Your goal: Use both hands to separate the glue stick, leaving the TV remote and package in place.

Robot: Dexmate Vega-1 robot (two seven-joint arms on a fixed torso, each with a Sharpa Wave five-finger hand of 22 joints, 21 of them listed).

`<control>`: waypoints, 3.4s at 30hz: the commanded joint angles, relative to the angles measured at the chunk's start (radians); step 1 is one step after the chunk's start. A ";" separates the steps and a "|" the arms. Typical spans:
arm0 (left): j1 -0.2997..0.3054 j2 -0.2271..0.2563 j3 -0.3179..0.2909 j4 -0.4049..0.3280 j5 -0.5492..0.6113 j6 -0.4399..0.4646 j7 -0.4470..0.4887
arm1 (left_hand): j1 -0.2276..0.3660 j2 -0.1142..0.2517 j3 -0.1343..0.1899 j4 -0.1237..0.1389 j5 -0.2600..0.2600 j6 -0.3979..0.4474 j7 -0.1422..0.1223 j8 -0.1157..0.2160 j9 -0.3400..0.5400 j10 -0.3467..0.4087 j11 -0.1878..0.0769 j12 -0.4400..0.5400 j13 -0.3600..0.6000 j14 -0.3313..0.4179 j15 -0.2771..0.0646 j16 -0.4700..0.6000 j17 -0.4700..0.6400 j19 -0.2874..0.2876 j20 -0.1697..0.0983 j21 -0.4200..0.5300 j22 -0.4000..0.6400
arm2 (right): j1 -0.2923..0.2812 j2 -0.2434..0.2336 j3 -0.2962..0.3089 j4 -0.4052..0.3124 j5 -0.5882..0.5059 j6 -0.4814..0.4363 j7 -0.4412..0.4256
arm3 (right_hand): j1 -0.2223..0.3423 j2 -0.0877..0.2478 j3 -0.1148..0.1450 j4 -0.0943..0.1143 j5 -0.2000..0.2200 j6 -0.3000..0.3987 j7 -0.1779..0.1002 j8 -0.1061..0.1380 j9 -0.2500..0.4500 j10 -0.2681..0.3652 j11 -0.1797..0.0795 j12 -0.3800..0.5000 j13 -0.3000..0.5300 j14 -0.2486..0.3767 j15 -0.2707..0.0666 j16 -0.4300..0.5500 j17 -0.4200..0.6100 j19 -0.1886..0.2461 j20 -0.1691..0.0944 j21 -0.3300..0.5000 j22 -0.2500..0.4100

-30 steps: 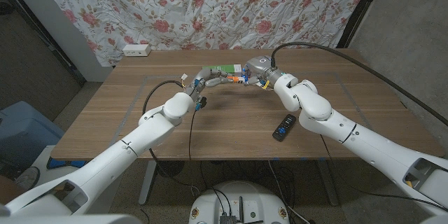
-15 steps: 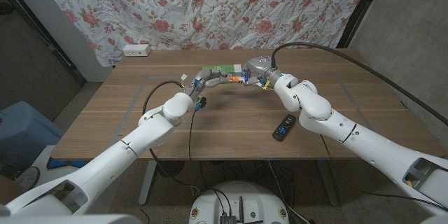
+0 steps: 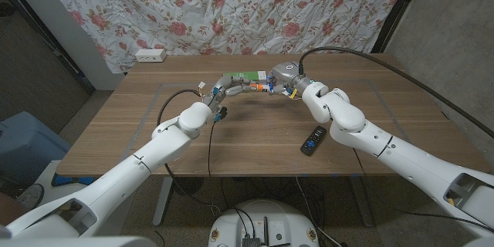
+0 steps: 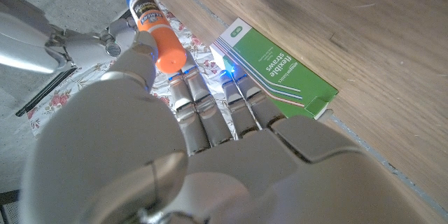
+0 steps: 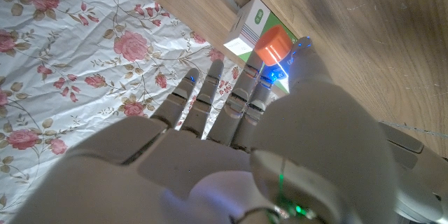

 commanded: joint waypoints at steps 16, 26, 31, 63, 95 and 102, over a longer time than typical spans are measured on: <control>0.008 0.012 -0.006 -0.030 -0.002 0.045 0.018 | -0.005 0.016 -0.014 0.002 0.004 0.019 0.015 -0.006 0.006 0.017 -0.008 -0.002 0.004 0.011 -0.072 -0.004 -0.002 0.005 -0.005 0.001 0.006 | 0.003 0.000 -0.007 0.003 -0.021 -0.008 0.008 | 0.037 0.032 -0.003 0.001 0.005 0.104 -0.060 0.008 0.001 0.007 0.001 0.006 0.003 0.007 -0.120 0.004 0.001 0.007 -0.007 0.000 0.002; 0.007 0.015 -0.005 -0.031 -0.004 0.045 0.015 | -0.005 0.018 -0.017 0.002 0.004 0.010 0.012 -0.010 0.006 0.006 -0.008 -0.007 0.004 0.006 -0.069 -0.006 -0.002 0.003 -0.007 0.000 0.006 | -0.004 -0.006 -0.004 0.004 -0.023 -0.006 -0.002 | 0.037 0.032 -0.005 0.002 0.005 0.105 -0.061 0.007 0.001 0.007 0.001 0.006 0.004 0.009 -0.118 0.006 0.001 0.008 -0.007 0.000 0.002; 0.009 0.014 -0.005 -0.033 -0.005 0.051 0.018 | -0.006 0.018 -0.018 0.002 0.004 0.008 0.014 -0.011 0.006 0.004 -0.008 -0.007 0.004 0.004 -0.067 -0.007 -0.002 0.003 -0.008 -0.001 0.006 | -0.005 -0.007 -0.002 0.006 -0.022 -0.007 -0.002 | 0.037 0.033 -0.006 0.003 0.005 0.104 -0.061 0.007 0.001 0.007 0.001 0.006 0.004 0.009 -0.118 0.006 0.001 0.008 -0.008 0.000 0.002; 0.029 0.043 -0.026 -0.064 -0.012 0.073 0.031 | -0.008 0.019 -0.026 0.001 0.005 0.001 0.012 -0.013 0.005 -0.003 -0.008 -0.008 0.005 0.002 -0.060 -0.007 -0.002 0.001 -0.009 -0.002 0.006 | 0.003 -0.016 -0.004 0.030 -0.027 0.008 -0.019 | 0.033 0.031 -0.011 0.005 0.006 0.103 -0.061 0.003 0.000 -0.002 0.001 0.002 0.003 0.010 -0.115 0.005 -0.001 0.012 -0.007 0.001 0.002; 0.035 0.129 -0.026 -0.134 0.098 0.144 0.049 | -0.008 0.023 -0.031 0.001 0.005 -0.006 0.008 -0.013 0.005 -0.011 -0.012 -0.008 0.005 -0.006 -0.062 -0.008 -0.002 -0.004 -0.014 -0.003 0.006 | 0.008 -0.032 0.005 0.043 -0.020 0.001 0.008 | 0.030 0.033 -0.013 0.007 0.007 0.104 -0.061 0.003 0.001 -0.003 0.002 0.004 0.006 0.014 -0.115 0.003 -0.003 0.015 -0.010 0.000 0.002; 0.030 0.149 -0.018 -0.150 0.143 0.179 0.048 | -0.007 0.024 -0.032 0.001 0.006 -0.009 0.006 -0.014 0.005 -0.016 -0.014 -0.009 0.005 -0.009 -0.064 -0.009 -0.002 -0.005 -0.014 -0.003 0.006 | 0.010 -0.035 0.010 0.049 -0.001 0.000 0.019 | 0.030 0.033 -0.013 0.006 0.007 0.104 -0.061 0.002 0.001 -0.005 0.002 0.003 0.006 0.014 -0.116 0.002 -0.003 0.015 -0.010 0.000 0.002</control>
